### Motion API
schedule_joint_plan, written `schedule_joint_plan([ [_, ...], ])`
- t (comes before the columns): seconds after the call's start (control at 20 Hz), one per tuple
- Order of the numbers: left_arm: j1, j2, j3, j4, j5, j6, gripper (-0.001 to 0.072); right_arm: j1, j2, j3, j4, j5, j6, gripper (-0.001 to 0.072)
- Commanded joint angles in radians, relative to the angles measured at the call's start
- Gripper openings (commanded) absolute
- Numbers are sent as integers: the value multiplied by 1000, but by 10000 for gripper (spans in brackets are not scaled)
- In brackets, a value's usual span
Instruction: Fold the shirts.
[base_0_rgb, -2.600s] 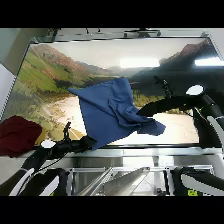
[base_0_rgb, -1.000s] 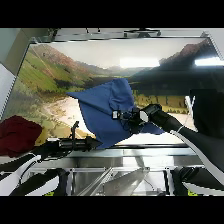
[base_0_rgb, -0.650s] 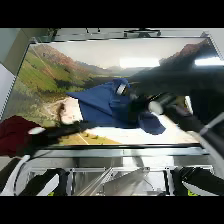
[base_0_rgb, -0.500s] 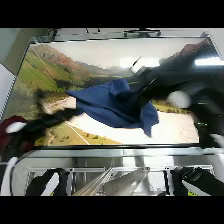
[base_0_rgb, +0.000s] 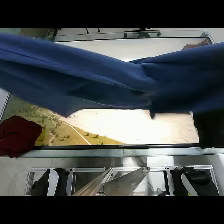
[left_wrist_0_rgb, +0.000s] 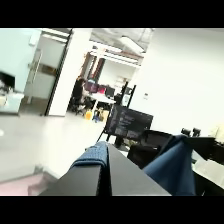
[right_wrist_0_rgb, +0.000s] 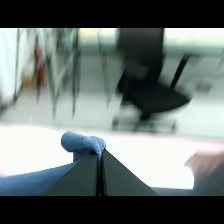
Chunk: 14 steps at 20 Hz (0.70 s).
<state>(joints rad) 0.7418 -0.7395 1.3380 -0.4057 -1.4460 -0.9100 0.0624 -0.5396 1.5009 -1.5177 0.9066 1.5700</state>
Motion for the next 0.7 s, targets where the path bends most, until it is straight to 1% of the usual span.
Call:
schedule_joint_plan([
  [0.0, 31, -90, 179, -88, 41, -4, 22, -52, 92, 14, 3, -78, 54, 14],
  [0.1, 74, -139, 235, -41, 48, 10, 22, -53, 59, 12, 3, -130, 53, 14],
  [0.15, 86, -161, 245, 25, 61, -3, 22, -53, 11, 11, 3, -124, 50, 13],
  [0.25, 60, -202, 208, 193, 76, -28, 22, -52, -135, 11, 11, -84, 50, 14],
  [0.4, -85, -284, 79, 478, 73, -42, 23, -53, -399, 11, 10, -62, 24, 13],
  [0.45, -144, -327, 29, 557, 97, -42, 23, -54, -497, 11, 10, -61, 24, 14],
  [0.55, -251, -420, -53, 690, 182, -40, 23, -54, -693, 11, 11, -61, 25, 13],
  [0.6, -303, -479, -92, 743, 248, -26, 23, -54, -793, 11, 24, -64, 24, 13],
  [0.65, -352, -545, -118, 782, 309, 11, 23, -53, -885, 11, 28, -80, 24, 13],
])
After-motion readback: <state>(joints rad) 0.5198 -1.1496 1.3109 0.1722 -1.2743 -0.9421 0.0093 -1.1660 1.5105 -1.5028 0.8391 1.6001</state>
